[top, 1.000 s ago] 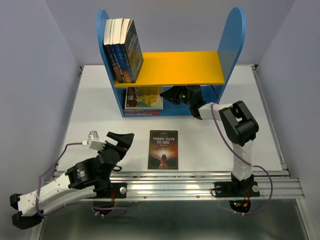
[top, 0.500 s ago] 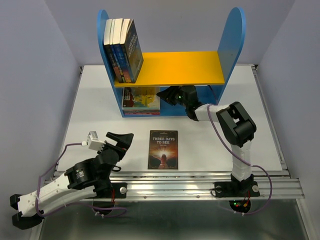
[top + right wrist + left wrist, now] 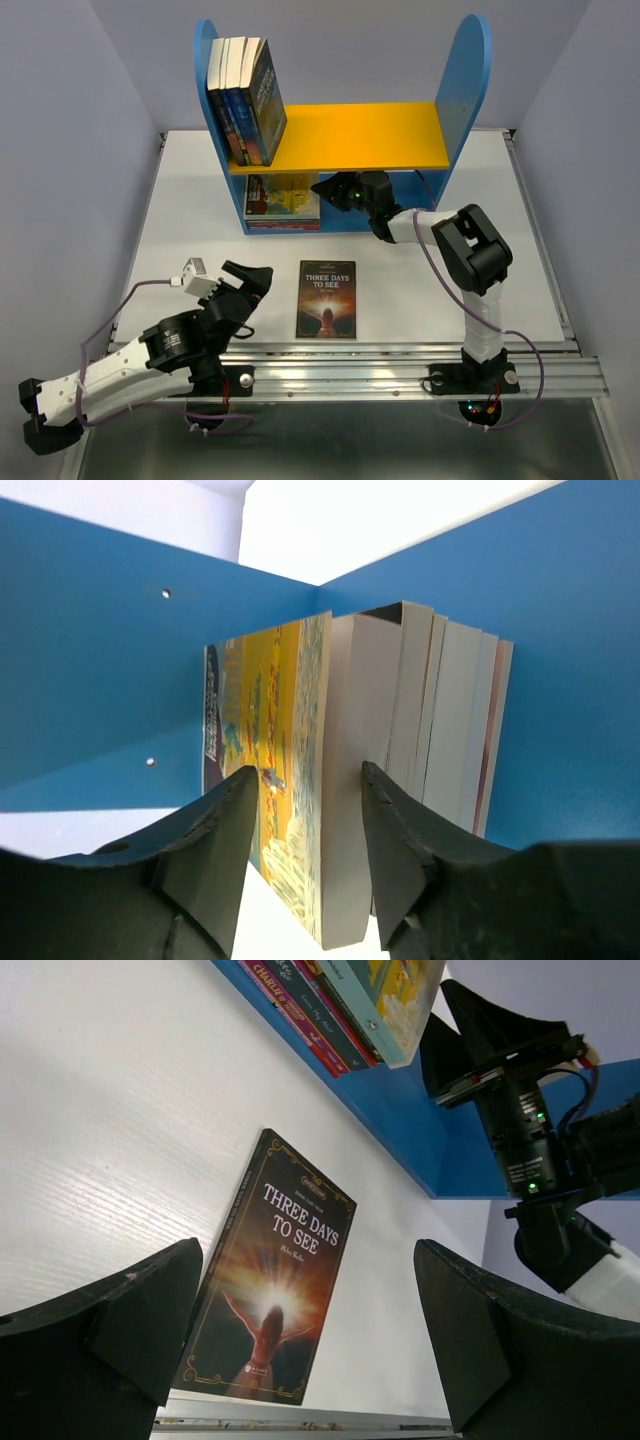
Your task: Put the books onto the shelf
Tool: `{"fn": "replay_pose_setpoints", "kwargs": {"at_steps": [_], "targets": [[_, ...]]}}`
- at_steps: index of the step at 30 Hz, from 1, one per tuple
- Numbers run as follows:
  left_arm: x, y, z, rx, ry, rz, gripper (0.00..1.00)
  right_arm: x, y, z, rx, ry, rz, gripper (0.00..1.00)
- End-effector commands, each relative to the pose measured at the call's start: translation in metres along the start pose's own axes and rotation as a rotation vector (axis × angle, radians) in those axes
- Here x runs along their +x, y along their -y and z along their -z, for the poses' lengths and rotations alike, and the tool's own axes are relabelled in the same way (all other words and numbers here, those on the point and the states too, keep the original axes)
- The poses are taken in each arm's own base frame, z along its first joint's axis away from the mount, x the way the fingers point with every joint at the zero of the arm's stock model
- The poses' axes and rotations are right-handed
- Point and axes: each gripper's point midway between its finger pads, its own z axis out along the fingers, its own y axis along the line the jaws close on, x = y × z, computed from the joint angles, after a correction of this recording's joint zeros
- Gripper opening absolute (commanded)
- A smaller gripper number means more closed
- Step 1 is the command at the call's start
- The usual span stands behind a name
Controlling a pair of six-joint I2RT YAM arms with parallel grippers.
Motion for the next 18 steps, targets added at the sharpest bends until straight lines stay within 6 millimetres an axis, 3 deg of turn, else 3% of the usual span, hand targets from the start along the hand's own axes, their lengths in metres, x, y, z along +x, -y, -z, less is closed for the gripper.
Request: {"fn": "replay_pose_setpoints", "kwargs": {"at_steps": [1, 5, 8, 10, 11, 12, 13, 14, 17, 18], "targets": [[-0.005, 0.017, 0.000, -0.015, 0.021, -0.048, 0.99, -0.024, -0.044, 0.014, -0.072, 0.092, 0.093, 0.57], [-0.003, 0.023, -0.006, -0.034, 0.022, -0.087, 0.99, -0.026, -0.045, 0.032, -0.055, 0.105, 0.150, 0.63], [0.002, 0.030, -0.015, -0.018, -0.006, -0.119, 0.99, -0.017, -0.032, 0.046, -0.027, 0.084, 0.192, 0.64], [-0.004, 0.026, -0.032, -0.040, 0.006, -0.142, 0.99, -0.016, -0.035, 0.057, -0.029, 0.074, 0.217, 0.65], [0.003, 0.034, -0.037, 0.002, -0.045, -0.168, 0.99, -0.008, -0.027, 0.062, -0.015, 0.049, 0.220, 0.65], [-0.007, 0.024, -0.050, -0.044, -0.021, -0.167, 0.99, -0.003, -0.033, 0.067, -0.029, 0.031, 0.230, 0.65], [0.000, 0.027, -0.052, -0.028, -0.053, -0.188, 0.99, 0.003, -0.027, 0.069, -0.019, 0.009, 0.227, 0.65], [-0.007, 0.024, -0.060, -0.045, -0.048, -0.178, 0.99, 0.006, -0.029, 0.073, -0.033, -0.005, 0.244, 0.64], [-0.019, 0.027, -0.080, -0.046, -0.019, -0.196, 0.86, 0.025, -0.021, 0.083, -0.007, -0.057, 0.272, 0.61], [-0.022, 0.029, -0.083, -0.050, -0.016, -0.201, 0.73, 0.033, -0.022, 0.084, -0.008, -0.073, 0.279, 0.61]]}}
